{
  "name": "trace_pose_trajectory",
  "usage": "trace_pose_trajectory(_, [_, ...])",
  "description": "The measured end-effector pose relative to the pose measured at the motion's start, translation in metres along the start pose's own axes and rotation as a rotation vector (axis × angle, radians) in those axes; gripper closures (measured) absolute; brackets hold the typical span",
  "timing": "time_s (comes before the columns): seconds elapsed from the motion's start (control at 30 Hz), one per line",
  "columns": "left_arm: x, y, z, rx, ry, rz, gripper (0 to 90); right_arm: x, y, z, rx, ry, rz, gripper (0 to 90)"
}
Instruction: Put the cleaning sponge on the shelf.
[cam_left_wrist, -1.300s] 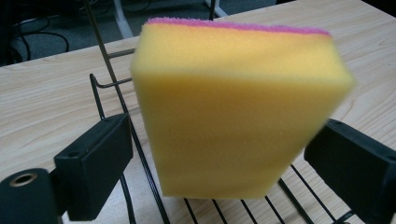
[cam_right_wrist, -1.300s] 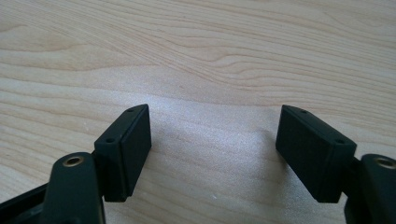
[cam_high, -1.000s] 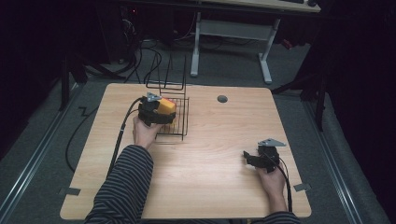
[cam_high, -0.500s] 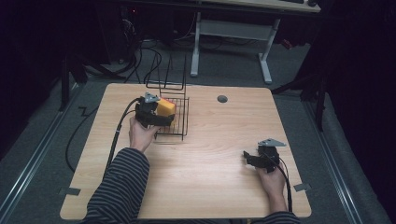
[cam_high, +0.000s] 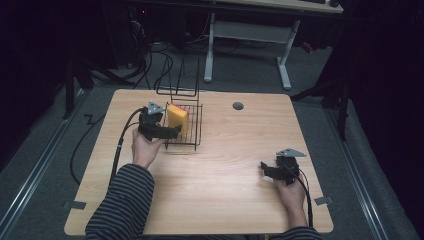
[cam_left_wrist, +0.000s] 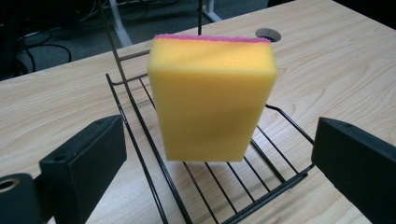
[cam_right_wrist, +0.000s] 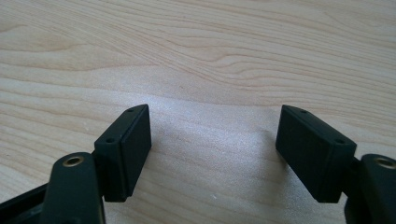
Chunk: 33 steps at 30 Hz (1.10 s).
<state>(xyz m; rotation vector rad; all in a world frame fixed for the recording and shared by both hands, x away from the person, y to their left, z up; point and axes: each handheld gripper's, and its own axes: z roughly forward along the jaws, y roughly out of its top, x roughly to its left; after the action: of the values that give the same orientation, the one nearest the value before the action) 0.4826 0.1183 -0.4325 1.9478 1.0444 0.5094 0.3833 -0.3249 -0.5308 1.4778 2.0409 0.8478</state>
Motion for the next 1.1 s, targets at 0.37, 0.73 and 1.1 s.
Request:
trace_pose_trajectory(0.37, [0.004, -0.005, -0.018, -0.01, 0.011, -0.006, 4.7, 0.0, 0.0, 0.0, 0.0, 0.0, 0.001, 26.9])
trace_pose_trajectory(0.73, [0.008, -0.006, -0.034, -0.036, 0.02, -0.018, 5.0, 0.0, 0.0, 0.0, 0.002, 0.001, 0.007, 26.9])
trace_pose_trajectory(1.1, [0.017, -0.011, -0.054, -0.069, 0.035, -0.047, 5.5, 0.0, 0.0, 0.0, 0.001, 0.001, 0.003, 26.9])
